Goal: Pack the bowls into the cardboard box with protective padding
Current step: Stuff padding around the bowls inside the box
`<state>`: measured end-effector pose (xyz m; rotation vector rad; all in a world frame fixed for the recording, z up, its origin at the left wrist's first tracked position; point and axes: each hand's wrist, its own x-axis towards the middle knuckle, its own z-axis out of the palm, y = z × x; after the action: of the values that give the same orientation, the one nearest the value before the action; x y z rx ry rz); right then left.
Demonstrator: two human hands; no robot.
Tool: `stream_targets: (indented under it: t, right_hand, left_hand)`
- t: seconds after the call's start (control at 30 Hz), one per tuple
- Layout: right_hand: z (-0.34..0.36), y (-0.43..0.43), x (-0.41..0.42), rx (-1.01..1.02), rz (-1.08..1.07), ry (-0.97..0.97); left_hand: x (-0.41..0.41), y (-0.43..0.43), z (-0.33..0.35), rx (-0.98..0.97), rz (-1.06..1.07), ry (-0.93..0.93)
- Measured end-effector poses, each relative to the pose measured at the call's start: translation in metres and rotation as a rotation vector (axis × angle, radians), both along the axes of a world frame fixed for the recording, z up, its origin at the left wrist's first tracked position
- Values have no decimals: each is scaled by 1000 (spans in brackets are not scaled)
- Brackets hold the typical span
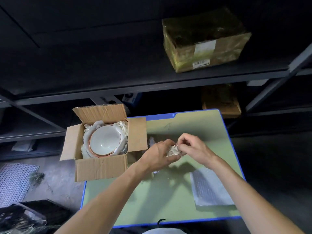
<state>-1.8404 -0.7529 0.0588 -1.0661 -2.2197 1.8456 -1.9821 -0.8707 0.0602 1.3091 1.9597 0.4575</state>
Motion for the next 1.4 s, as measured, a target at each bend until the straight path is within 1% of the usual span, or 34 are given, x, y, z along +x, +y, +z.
stream_targets:
  t: [0.07,0.17,0.2,0.3,0.37,0.5,0.6,0.8,0.87,1.0,1.13,1.3,1.4]
  right_hand:
    - [4,-4,1,-21,-42,46]
    - [12,-9,3,62,-87,65]
    - [18,-10,3,59,-92,73]
    - [34,-18,5,-12,-27,113]
    - [40,-22,6,0,-12,98]
    - [46,-25,5,81,-93,99]
    - [57,-30,1,97,-174,142]
    - [71,-46,-21,209,-123,212]
    - [74,-52,-29,236,-86,201]
    - [80,-65,-45,295,70,131]
    - [88,-76,-71,299,115,129]
    - [93,-81,-109,414,154,66]
    - [91,-80,-125,446,174,10]
  left_hand:
    - [4,-4,6,52,83,-33]
    - [8,-8,17,139,177,-125]
    - [10,-10,21,162,193,-146]
    - [15,-12,31,246,236,-193]
    - [19,-14,35,288,245,-204]
    - [22,-22,42,349,231,-242]
    - [19,-34,46,387,212,-218]
    - [0,-50,59,437,297,-198]
    - [-7,-56,64,439,346,-211]
    - [-22,-71,67,451,446,-193]
    - [-39,-89,64,472,493,-173]
    - [-78,-110,60,458,488,-9]
    - [-101,-125,48,420,535,52]
